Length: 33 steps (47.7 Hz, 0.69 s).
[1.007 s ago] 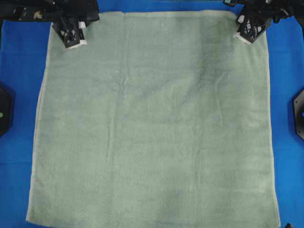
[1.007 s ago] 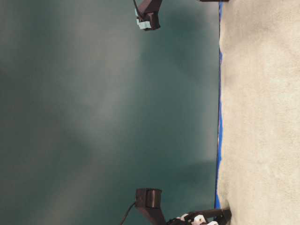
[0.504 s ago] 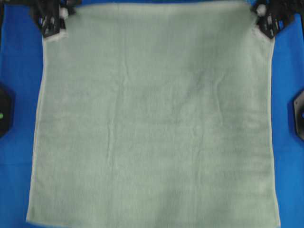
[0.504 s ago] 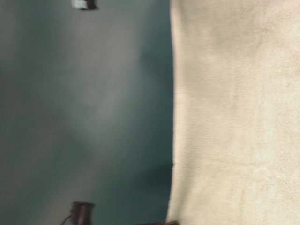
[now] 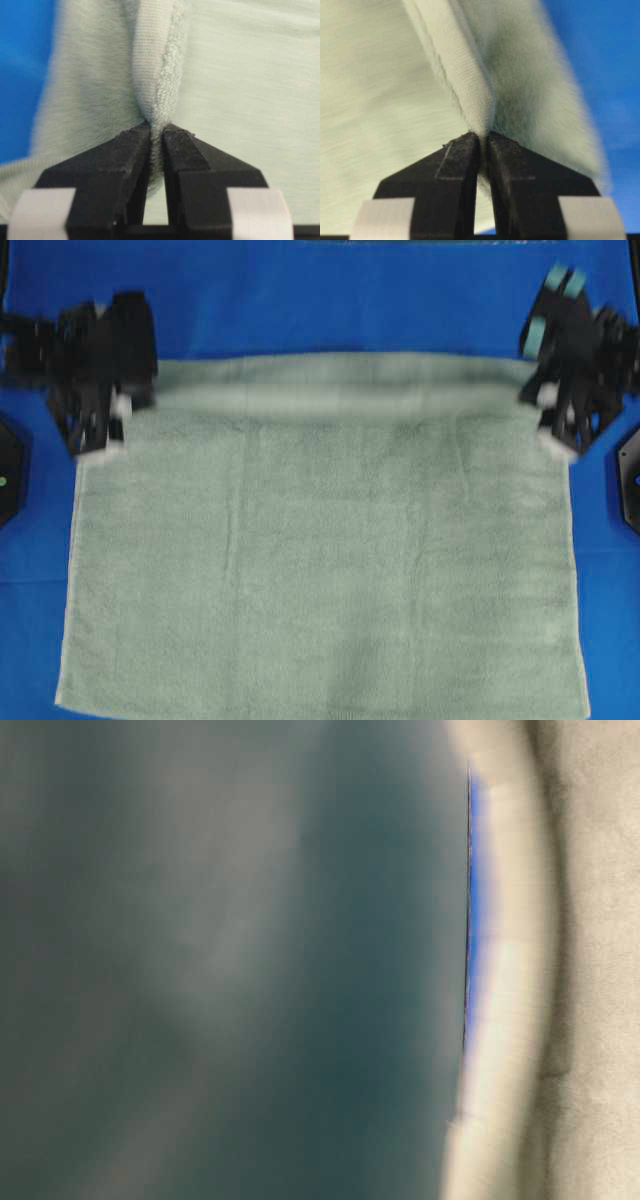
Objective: Fold a bath towel.
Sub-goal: 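Lift the far edge with both grippers and fold it toward the near edge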
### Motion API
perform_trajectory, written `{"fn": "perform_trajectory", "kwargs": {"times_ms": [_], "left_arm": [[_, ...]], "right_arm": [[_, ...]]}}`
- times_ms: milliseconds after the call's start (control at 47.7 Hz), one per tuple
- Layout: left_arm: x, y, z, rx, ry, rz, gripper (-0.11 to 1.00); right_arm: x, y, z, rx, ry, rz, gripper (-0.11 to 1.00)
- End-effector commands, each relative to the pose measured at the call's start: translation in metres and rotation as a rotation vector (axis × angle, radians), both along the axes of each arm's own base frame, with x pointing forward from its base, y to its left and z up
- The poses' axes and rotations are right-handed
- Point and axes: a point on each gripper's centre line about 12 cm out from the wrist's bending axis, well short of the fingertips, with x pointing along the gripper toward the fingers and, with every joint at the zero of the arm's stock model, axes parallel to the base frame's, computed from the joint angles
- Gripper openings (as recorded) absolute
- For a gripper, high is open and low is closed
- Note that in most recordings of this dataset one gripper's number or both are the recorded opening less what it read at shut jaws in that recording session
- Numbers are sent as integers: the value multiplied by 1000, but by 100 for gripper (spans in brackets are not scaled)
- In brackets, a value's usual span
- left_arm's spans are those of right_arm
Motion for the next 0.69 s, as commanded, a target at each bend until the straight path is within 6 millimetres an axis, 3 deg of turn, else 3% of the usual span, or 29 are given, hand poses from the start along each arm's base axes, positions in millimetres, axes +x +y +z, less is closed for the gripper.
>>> {"fn": "perform_trajectory", "kwargs": {"times_ms": [0, 210, 336, 567, 671], "left_arm": [[2, -38, 1, -62, -32, -38, 5], [-7, -135, -7, -248, -76, -135, 5], [-11, -177, -11, -321, -52, -180, 5], [-2, -244, -17, -329, 9, -306, 5], [2, -263, -22, -321, 27, -339, 5]], "right_arm": [[5, 39, 1, 72, -20, 73, 8], [6, 127, -6, 232, -23, 171, 8], [3, 169, -15, 286, 26, 196, 8], [9, 241, -26, 339, 67, 272, 8], [14, 265, -29, 358, 68, 295, 8]]}}
